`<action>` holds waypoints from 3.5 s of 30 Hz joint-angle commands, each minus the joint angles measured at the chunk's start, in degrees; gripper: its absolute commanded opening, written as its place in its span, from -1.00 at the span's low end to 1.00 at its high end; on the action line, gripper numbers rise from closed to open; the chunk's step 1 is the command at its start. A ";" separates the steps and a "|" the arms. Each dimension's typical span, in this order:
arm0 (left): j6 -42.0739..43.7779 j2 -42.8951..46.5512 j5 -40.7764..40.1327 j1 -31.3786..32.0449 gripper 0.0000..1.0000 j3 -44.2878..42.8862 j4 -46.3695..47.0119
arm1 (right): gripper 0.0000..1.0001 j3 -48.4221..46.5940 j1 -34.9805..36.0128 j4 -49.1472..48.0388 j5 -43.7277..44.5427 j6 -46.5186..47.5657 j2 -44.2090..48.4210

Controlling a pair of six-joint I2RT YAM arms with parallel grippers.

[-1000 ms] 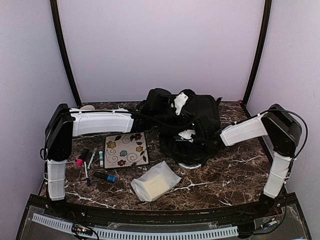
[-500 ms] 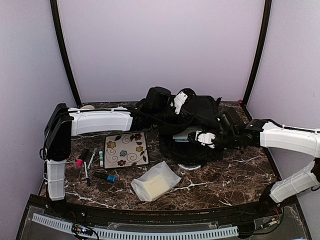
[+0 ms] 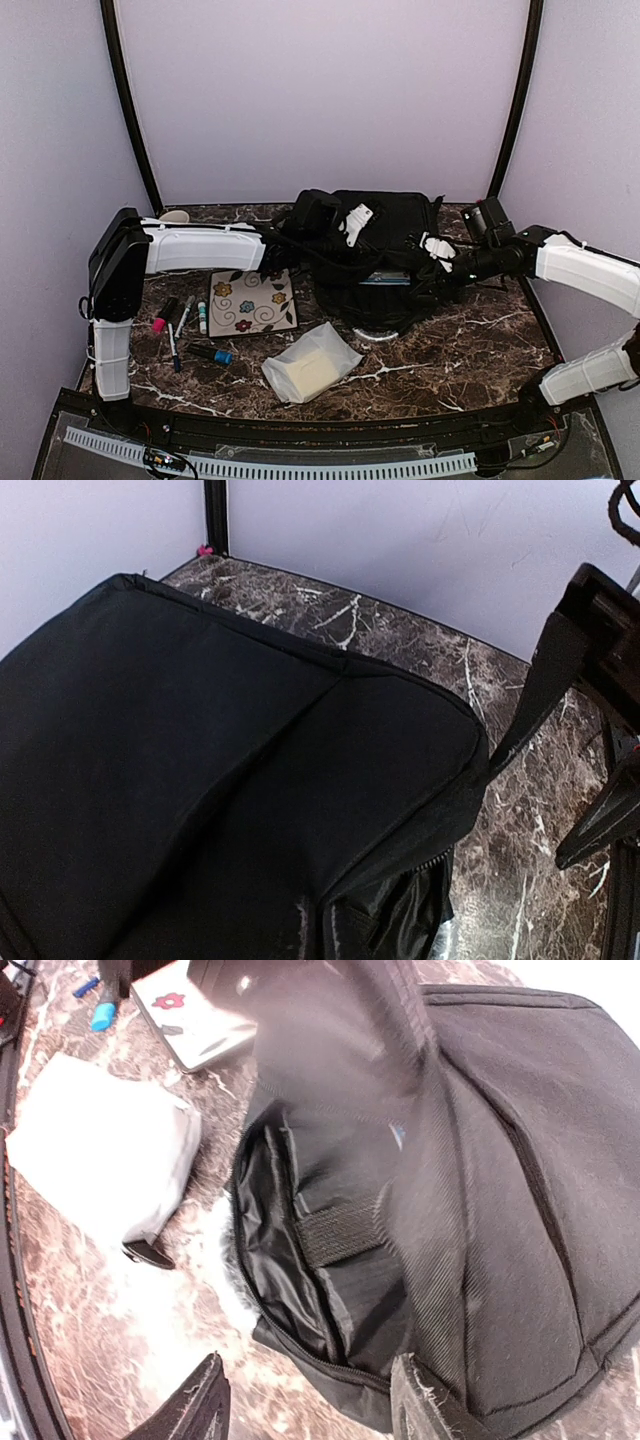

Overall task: Pack the student bag
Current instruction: Place the largest pocket of the bag in the student bag, then pick up the pencil case from the center of the board.

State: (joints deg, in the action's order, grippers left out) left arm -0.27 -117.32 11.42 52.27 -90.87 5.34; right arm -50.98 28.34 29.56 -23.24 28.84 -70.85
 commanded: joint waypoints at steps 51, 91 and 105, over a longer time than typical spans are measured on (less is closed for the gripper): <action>-6.02 8.70 12.05 1.87 0.08 24.60 -33.62 | 0.15 4.28 -0.56 -4.91 -2.52 0.02 -3.20; -6.46 4.41 22.83 -6.17 -0.45 30.16 -19.12 | 0.43 -5.17 42.97 -12.38 31.94 16.03 -22.15; -6.80 4.37 22.25 -7.16 -0.32 29.11 -20.27 | -0.46 -0.73 44.35 -25.62 34.92 12.62 -24.25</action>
State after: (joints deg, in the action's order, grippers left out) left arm -7.57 -109.93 42.83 46.35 -63.09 -10.13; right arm -51.55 71.85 9.58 10.57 43.94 -94.72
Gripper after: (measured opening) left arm 0.297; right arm 0.354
